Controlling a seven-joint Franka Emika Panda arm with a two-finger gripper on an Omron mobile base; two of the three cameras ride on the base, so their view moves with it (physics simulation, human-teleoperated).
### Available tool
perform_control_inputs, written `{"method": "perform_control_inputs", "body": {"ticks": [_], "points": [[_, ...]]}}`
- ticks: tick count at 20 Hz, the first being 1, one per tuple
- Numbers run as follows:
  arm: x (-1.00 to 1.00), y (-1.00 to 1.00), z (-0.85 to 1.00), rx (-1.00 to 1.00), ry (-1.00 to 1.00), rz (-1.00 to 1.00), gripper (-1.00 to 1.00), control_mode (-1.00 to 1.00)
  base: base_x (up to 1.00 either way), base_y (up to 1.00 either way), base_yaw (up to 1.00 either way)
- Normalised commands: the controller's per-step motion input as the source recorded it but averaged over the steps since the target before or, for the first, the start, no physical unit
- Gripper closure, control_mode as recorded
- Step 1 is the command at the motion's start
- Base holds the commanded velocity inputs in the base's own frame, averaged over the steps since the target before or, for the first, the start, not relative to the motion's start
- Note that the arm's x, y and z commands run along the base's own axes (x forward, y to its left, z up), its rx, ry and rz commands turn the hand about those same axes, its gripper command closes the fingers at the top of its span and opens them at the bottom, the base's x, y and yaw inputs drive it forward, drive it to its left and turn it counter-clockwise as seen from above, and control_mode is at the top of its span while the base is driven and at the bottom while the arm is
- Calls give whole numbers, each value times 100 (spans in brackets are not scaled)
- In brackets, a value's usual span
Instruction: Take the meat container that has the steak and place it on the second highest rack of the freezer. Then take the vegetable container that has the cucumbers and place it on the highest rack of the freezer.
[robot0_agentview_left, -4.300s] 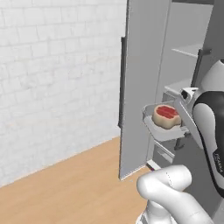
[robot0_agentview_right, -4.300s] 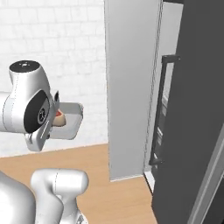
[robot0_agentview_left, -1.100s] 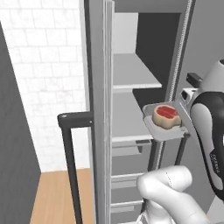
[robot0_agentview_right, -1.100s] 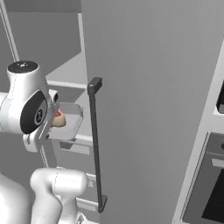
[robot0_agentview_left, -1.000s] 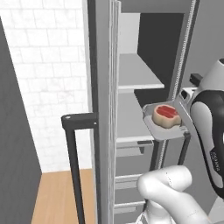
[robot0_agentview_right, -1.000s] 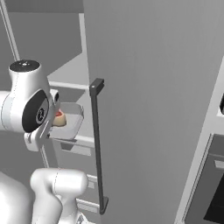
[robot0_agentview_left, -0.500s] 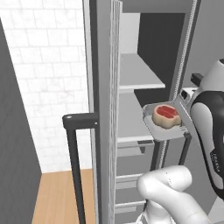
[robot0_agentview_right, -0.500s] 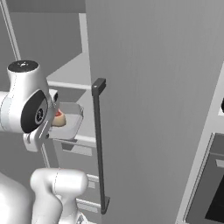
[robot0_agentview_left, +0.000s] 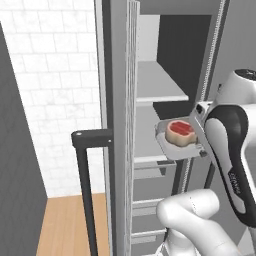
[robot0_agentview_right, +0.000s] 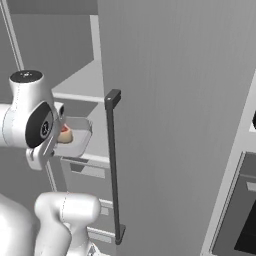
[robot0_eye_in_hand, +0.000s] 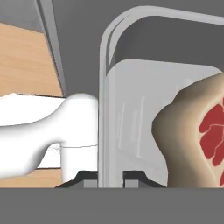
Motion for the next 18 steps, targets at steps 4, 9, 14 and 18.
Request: {"method": "perform_control_inputs", "body": {"ticks": [4,9,14,18], "points": [[66,31,-29,0,-2,4,100,-100,0,0,0],[66,0,-50,1,-8,10,100,-100,0,0,0],[44,0,-92,0,-9,5,100,-100,0,0,0],[70,0,-34,2,-10,0,100,-100,0,0,0]]}}
